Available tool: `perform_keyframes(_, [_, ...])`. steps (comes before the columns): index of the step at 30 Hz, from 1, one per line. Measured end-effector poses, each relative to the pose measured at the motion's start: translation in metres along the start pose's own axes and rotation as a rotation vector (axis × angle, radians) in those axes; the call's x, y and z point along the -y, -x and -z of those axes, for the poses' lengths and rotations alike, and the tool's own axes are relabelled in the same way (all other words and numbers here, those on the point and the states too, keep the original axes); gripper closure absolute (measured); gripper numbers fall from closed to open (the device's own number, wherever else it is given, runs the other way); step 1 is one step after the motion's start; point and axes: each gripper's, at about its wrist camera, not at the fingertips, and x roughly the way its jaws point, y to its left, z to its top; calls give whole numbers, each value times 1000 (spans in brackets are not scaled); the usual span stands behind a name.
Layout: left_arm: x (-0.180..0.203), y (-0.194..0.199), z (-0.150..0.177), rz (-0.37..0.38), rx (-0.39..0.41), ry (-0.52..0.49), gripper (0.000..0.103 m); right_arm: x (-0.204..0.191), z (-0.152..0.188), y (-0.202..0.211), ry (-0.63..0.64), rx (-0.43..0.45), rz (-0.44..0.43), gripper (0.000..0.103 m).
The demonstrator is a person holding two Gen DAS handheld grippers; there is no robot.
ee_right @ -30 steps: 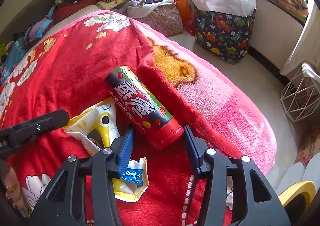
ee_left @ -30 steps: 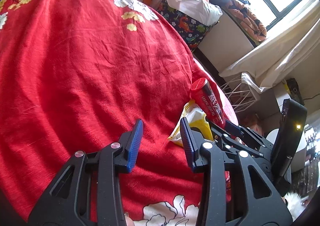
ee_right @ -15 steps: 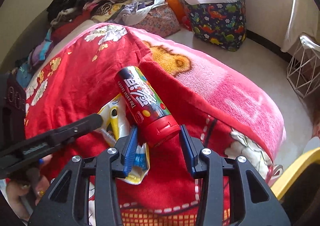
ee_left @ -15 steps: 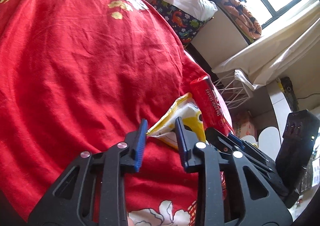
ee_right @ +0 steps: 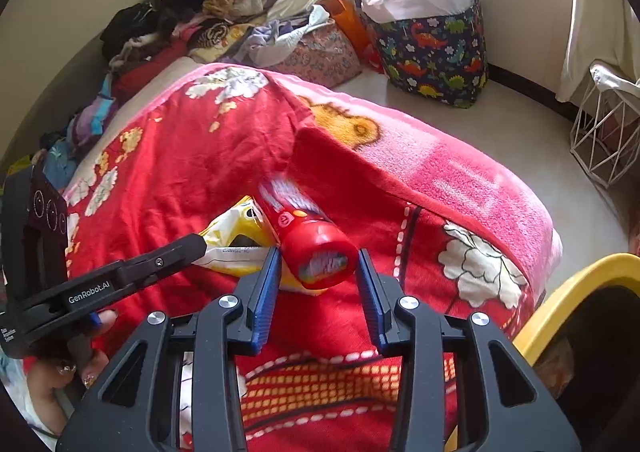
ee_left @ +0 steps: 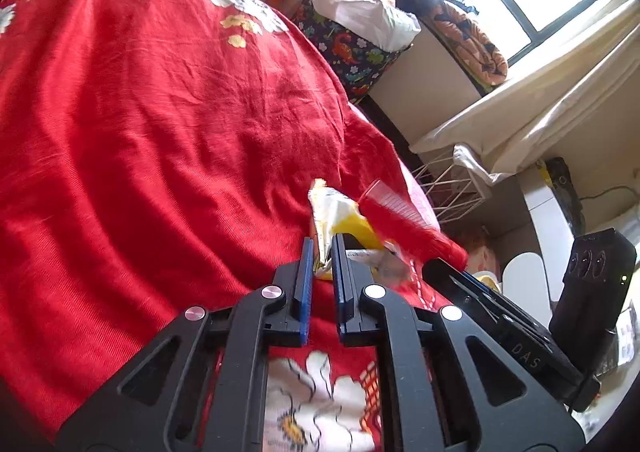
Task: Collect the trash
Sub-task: 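Grasp the red candy tube with the right tool while the left grasps the yellow wrapper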
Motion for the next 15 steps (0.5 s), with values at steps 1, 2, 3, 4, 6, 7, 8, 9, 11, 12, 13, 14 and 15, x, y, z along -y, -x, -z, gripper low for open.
perform_keyframes(1, [0,3,2,0,4,-2,98,-2,1,3,-1,5,-5,67])
perform_keyframes(2, [1,6,3,1,8,-6,98,-4,3,7,-2,8,-11,68])
perform_keyframes(3, [1,11,5,1,12,-8,98,-6,5,10,-1,12,-16,68])
perform_keyframes(4, [2,14,7,2,16,-9,99,-7,6,12,0,14,-16,68])
perform_keyframes(6, [2,22,10,2,29,-10,99,-10,10,19,-2,22,-23,68])
perform_keyframes(7, [1,26,10,1,34,-12,99,-10,11,21,-4,26,-24,68])
perform_keyframes(8, [1,31,12,0,40,-15,99,-12,13,25,-8,32,-29,68])
perform_keyframes(9, [1,34,13,-2,44,-20,99,-13,15,28,-10,38,-33,68])
perform_keyframes(11, [2,40,15,-10,51,-37,99,-15,16,34,-11,46,-37,68])
perform_keyframes(12, [3,44,17,-17,55,-47,99,-17,17,36,-10,49,-38,68])
perform_keyframes(13, [3,46,18,-20,57,-53,99,-18,19,39,-9,53,-37,68])
perform_keyframes(14, [4,49,18,-19,59,-57,99,-19,20,42,-9,57,-36,68])
perform_keyframes(15, [4,52,19,-19,61,-61,99,-19,21,43,-11,60,-36,68])
